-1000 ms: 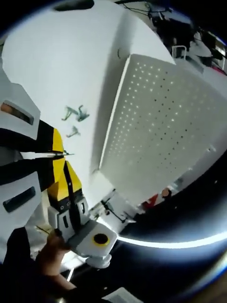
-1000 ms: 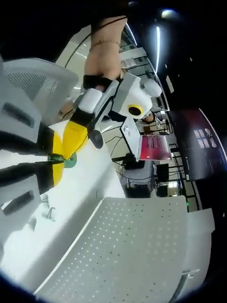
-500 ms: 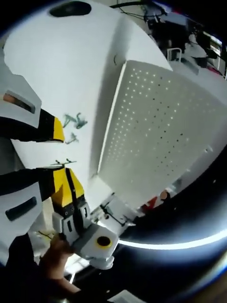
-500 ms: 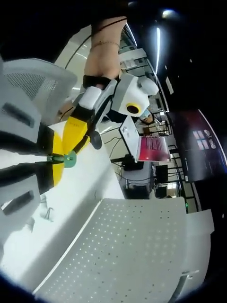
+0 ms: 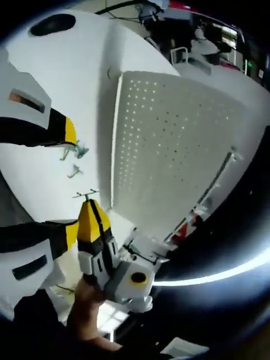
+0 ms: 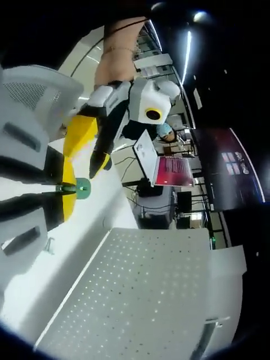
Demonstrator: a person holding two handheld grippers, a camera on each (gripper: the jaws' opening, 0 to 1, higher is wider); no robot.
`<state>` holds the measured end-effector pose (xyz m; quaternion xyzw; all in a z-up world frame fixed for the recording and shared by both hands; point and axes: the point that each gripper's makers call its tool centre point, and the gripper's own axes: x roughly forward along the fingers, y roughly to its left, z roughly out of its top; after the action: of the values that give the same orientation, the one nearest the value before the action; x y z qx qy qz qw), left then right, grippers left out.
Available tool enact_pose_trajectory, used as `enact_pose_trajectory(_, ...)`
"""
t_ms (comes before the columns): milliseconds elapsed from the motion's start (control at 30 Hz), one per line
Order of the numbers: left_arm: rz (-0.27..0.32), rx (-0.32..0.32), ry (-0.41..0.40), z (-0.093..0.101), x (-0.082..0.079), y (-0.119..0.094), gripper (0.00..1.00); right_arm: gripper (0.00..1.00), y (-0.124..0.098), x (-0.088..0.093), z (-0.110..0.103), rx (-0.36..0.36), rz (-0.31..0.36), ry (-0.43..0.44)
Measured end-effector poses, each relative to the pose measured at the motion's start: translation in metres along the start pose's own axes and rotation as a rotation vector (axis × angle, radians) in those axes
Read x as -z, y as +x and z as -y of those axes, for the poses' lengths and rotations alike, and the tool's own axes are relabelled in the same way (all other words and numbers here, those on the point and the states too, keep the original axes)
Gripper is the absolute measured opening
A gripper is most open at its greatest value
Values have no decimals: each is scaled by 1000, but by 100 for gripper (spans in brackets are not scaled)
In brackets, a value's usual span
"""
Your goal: Insert the hook assembly into the mounting plate slot until the hook locks in place.
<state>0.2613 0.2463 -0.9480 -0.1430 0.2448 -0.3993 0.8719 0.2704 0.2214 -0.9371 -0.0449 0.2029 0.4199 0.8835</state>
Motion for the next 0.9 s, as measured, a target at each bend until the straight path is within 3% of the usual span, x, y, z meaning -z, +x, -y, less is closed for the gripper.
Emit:
enact_pose_trajectory(67, -8, -12, 23, 0, 2, 3, 70, 0, 0, -4, 3, 15, 22, 18)
enact_pose_trajectory(133, -54, -35, 44, -5, 12, 6, 73, 0, 0, -8, 6, 32, 41, 34)
enact_pose_trajectory(300, -41, -20, 6, -3, 21, 9, 83, 0, -4, -17, 18, 86, 107, 106)
enact_pose_trajectory(433, -38, -17, 8, 1, 27, 13, 90, 0, -7, -23, 28, 134, 141, 114)
enact_pose_trajectory(567, -37, -9, -4, 1, 36, 16, 96, 0, -14, -26, 56, 266, 175, 140)
enact_pose_trajectory(900, -33, -35, -1, -4, 47, 14, 100, 0, -29, -54, 109, 469, 303, 132)
